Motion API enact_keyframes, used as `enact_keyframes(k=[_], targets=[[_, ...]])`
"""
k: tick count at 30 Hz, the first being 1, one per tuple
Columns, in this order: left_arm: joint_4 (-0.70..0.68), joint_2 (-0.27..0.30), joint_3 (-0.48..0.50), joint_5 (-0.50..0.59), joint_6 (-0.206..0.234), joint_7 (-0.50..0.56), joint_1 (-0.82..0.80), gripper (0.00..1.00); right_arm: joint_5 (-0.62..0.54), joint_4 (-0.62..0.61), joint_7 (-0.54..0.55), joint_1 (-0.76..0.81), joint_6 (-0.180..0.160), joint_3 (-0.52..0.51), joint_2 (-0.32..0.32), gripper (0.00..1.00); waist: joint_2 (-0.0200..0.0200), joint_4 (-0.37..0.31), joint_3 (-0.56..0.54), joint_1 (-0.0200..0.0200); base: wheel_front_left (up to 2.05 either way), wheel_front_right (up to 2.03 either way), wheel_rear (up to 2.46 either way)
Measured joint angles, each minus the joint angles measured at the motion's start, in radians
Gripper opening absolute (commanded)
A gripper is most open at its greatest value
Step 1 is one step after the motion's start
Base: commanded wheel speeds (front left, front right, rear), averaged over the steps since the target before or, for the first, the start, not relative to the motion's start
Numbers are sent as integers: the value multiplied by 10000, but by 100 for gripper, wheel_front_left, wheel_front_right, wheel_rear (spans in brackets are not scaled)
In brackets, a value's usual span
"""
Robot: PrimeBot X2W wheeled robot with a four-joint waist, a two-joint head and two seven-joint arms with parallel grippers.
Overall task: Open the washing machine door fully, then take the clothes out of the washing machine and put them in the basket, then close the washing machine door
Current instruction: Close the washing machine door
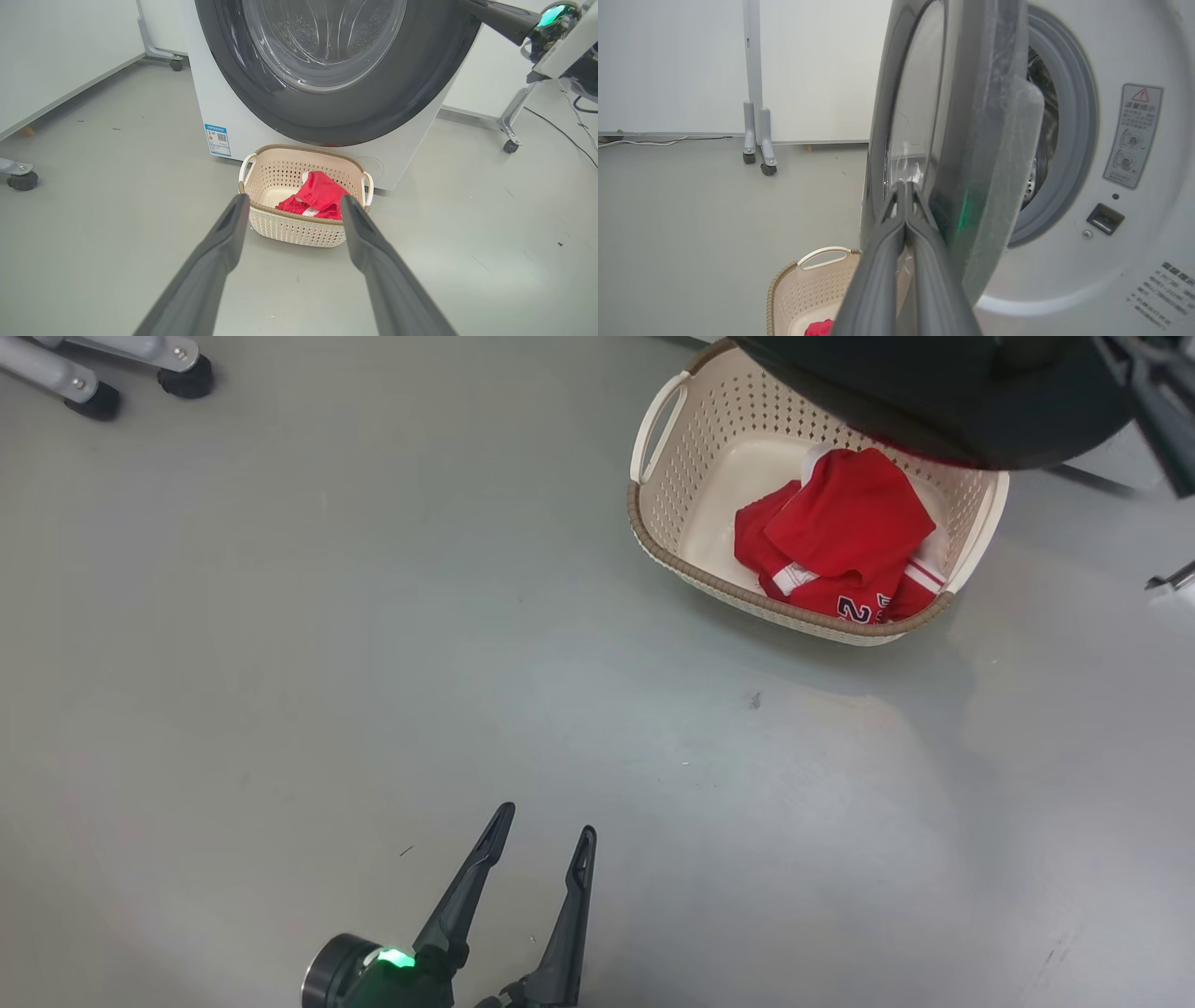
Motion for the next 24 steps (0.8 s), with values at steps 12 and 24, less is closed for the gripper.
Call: enact_keyframes(k=[12, 24], targets=[[-314, -8, 155, -171, 2, 0, 9, 100, 21, 92, 487, -1553, 0, -8, -522, 0, 0, -27, 568, 0, 0, 0, 0], [-585, -17, 199, -596, 2, 0, 62, 100, 10, 393, 972, -3103, 2, 232, -993, 0, 0, -4, 1191, 1, 0, 0, 0]])
